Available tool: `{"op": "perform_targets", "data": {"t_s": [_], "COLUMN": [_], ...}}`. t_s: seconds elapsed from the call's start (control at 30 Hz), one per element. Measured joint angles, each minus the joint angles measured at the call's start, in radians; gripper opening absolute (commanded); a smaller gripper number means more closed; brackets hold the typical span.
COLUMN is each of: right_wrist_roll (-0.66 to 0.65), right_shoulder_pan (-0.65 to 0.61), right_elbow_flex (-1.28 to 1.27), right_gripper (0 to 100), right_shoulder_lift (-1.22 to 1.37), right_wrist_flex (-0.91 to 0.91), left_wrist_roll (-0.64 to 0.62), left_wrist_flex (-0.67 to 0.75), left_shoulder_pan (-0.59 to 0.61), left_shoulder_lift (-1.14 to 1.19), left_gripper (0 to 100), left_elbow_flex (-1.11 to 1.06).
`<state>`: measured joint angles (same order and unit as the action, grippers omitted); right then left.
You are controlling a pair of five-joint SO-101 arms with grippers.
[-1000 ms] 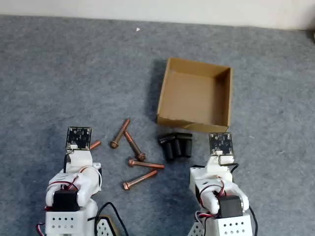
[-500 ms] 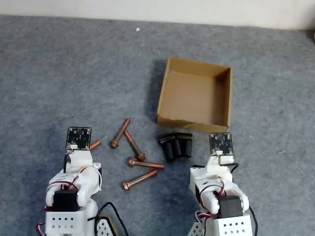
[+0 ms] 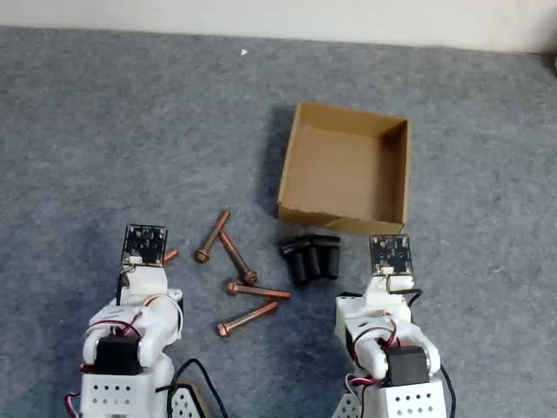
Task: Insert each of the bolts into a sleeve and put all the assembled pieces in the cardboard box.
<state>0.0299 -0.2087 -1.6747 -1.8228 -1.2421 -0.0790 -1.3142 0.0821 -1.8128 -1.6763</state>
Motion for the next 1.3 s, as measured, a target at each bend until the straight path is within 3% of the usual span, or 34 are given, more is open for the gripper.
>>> {"op": "perform_targets", "data": {"t_s": [0.47, 0.97, 1.1, 1.3], "right_wrist_roll": [0.0, 0.002, 0.002, 0.002], "right_shoulder_pan": [0.0, 0.0, 0.0, -0.005], "right_elbow_flex": [0.006, 0.282, 0.361, 0.552], "right_gripper": [0.5, 0.9, 0.9, 3.0], "right_shoulder_lift": [-0.002, -0.006, 0.146, 0.582], "right_wrist_flex": [0.0, 0.081, 0.081, 0.081], "left_wrist_roll": [0.0, 0.0, 0.0, 0.0], "left_wrist_flex": [0.0, 0.0, 0.0, 0.0], "left_shoulder_pan": [-0.005, -0.002, -0.002, -0.002], "left_shoulder_lift": [0.0, 0.0, 0.0, 0.0], "left_gripper": [1, 1, 1, 1], "left_elbow_flex": [0.015, 0.041, 0.041, 0.041]}}
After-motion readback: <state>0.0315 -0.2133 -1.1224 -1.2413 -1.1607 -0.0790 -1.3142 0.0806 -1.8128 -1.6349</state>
